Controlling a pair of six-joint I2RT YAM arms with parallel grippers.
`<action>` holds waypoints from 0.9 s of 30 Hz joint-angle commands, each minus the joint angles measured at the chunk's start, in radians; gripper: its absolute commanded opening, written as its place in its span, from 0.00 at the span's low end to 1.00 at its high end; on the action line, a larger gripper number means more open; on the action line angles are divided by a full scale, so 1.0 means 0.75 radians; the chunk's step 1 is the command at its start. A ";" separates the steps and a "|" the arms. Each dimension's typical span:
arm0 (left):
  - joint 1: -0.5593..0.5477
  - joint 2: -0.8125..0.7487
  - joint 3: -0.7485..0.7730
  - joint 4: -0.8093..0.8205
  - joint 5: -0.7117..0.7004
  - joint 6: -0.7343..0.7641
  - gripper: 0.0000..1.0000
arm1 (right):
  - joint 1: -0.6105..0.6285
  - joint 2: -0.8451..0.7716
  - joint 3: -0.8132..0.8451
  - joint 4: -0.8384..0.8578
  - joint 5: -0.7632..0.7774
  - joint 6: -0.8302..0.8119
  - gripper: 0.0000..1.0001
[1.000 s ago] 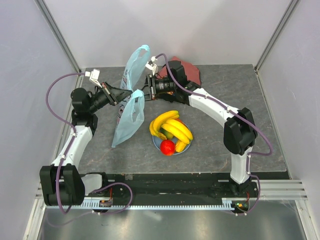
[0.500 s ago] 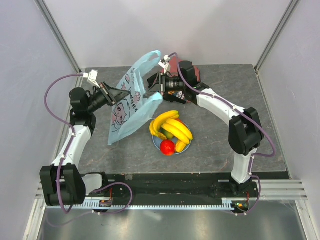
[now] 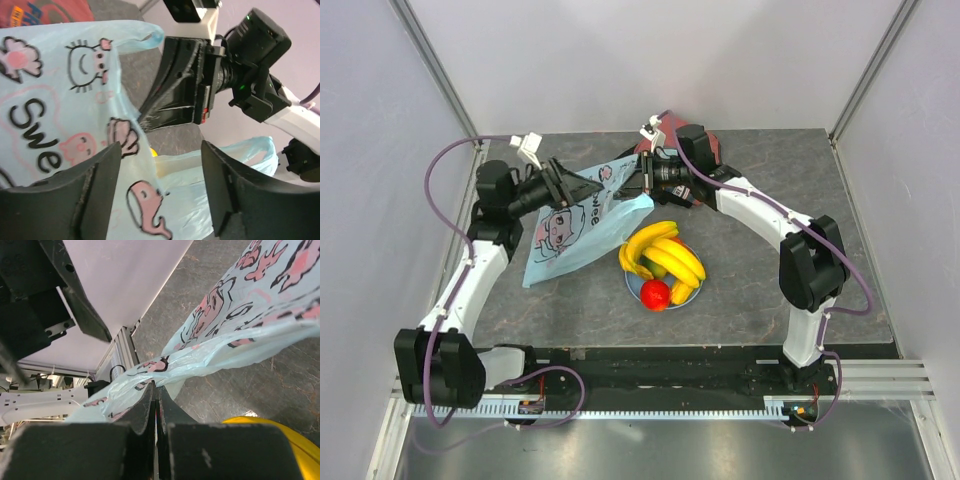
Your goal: Place the fruits into the plastic bag
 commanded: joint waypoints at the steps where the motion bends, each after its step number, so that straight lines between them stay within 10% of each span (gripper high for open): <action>1: -0.101 0.055 0.110 -0.150 -0.095 0.160 0.77 | 0.001 -0.074 0.022 0.017 -0.004 -0.047 0.00; 14: -0.244 0.139 0.160 -0.432 -0.292 0.381 0.75 | 0.003 -0.099 -0.013 0.037 0.002 -0.027 0.00; 27: -0.265 0.047 0.160 -0.485 -0.498 0.385 0.17 | -0.007 -0.113 -0.050 -0.036 0.106 -0.094 0.00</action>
